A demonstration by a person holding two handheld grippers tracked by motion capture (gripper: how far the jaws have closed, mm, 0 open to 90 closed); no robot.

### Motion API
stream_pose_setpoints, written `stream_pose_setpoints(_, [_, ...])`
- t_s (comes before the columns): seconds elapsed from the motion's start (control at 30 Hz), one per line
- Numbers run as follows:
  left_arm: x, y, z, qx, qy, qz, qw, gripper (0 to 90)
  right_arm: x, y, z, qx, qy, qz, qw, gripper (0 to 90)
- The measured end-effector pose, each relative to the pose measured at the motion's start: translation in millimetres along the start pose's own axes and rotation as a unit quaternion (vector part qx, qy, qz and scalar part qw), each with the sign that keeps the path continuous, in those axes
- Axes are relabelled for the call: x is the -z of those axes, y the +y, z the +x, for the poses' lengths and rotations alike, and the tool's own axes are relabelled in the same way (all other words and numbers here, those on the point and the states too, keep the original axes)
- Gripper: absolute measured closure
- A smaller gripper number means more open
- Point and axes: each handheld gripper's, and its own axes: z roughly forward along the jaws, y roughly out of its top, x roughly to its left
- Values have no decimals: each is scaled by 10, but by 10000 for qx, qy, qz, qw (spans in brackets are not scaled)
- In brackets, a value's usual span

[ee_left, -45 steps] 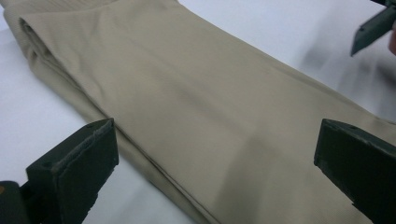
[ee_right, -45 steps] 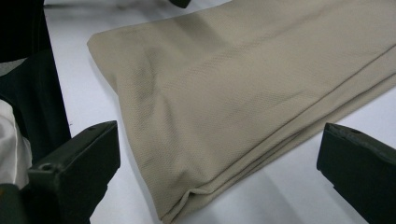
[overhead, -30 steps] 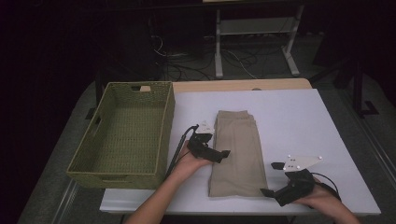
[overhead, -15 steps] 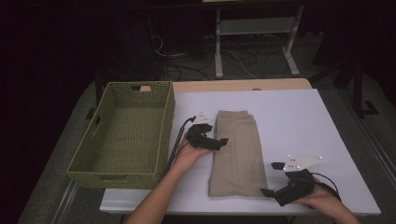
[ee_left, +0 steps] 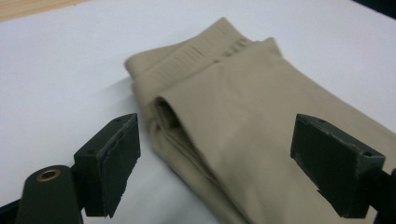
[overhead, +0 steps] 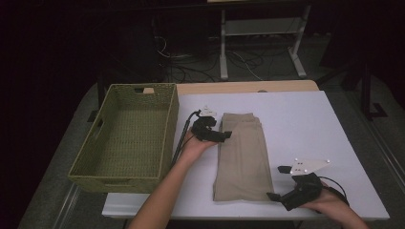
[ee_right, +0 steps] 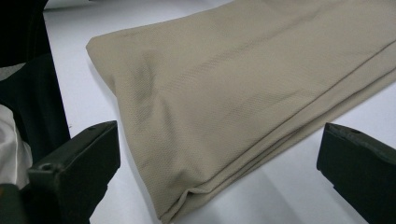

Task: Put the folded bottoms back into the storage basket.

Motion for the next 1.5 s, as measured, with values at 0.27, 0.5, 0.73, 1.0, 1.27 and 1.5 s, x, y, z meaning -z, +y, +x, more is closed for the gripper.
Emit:
stream_pose_setpoints(0.27, [-163,78,106,25,78,27,10000,233,7,-5,-6,-25,11,-20,10000,0])
stream_pose_setpoints(0.5, [-273,155,179,44,164,143,9998,282,12,-7,-10,-18,24,-43,10000,0])
stream_pose_setpoints(0.73, [-352,191,261,26,147,241,9996,339,14,-6,-8,-5,44,-60,10000,0])
stream_pose_setpoints(1.0, [-415,176,291,-76,40,394,9992,382,14,-9,-11,-18,51,-54,10000,0])
stream_pose_setpoints(1.27, [-461,143,287,-149,-45,491,9987,423,14,-11,-12,-26,57,-48,10000,0])
stream_pose_setpoints(1.5, [-455,143,278,-216,-125,523,9983,518,9,-9,-5,-14,69,-43,10000,0])
